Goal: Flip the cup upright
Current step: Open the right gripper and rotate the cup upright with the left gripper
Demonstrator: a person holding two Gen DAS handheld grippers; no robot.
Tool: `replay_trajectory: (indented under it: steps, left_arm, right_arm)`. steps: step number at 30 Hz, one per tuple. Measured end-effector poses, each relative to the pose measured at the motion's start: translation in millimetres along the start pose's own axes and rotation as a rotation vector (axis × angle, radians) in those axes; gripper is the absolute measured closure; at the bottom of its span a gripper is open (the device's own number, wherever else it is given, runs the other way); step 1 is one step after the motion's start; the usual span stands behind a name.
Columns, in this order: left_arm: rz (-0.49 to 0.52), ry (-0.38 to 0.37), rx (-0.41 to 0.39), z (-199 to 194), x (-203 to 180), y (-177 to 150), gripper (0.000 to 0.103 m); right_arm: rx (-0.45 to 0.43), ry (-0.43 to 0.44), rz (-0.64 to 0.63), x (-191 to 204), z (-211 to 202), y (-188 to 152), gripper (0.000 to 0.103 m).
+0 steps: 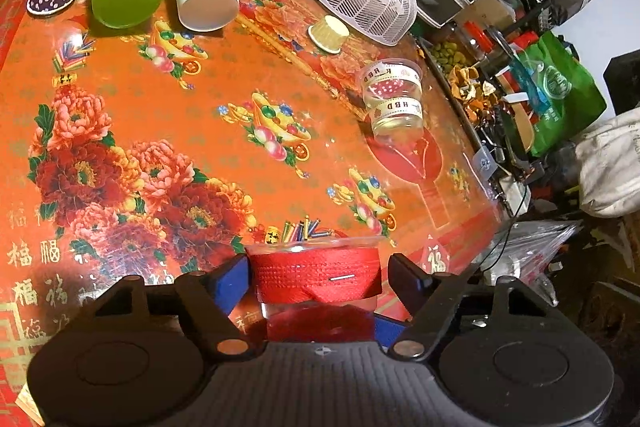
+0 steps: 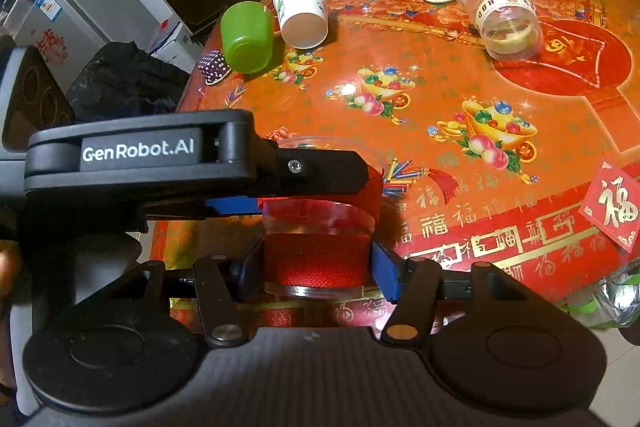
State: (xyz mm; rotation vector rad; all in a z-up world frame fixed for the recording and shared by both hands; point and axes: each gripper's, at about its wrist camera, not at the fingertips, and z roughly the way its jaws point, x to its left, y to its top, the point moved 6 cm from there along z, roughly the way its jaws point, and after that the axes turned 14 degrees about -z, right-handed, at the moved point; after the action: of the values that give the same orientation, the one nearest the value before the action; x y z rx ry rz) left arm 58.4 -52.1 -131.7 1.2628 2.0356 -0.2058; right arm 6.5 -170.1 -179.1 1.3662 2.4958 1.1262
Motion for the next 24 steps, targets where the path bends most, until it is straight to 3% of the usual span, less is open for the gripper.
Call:
replay_trajectory:
  steps: [15,18,19,24]
  left_arm:
    - [0.068,0.057,0.017,10.4,-4.0,-1.1,0.031]
    - [0.077,0.054,0.016,9.8,-3.2,-1.2,0.031]
    - [0.077,0.052,0.014,9.1,-2.6,-1.1,0.032]
    - [0.082,0.047,-0.030,2.2,0.9,-0.2,0.033]
  right_arm:
    - [0.007,0.006,-0.019,0.9,-1.1,0.1,0.041]
    - [0.008,0.000,-0.053,2.7,-6.5,-2.4,0.012]
    - [-0.008,-0.006,-0.065,2.0,-11.4,-2.7,0.008]
    - [-0.095,-0.042,-0.046,-19.6,-42.1,-8.5,0.001]
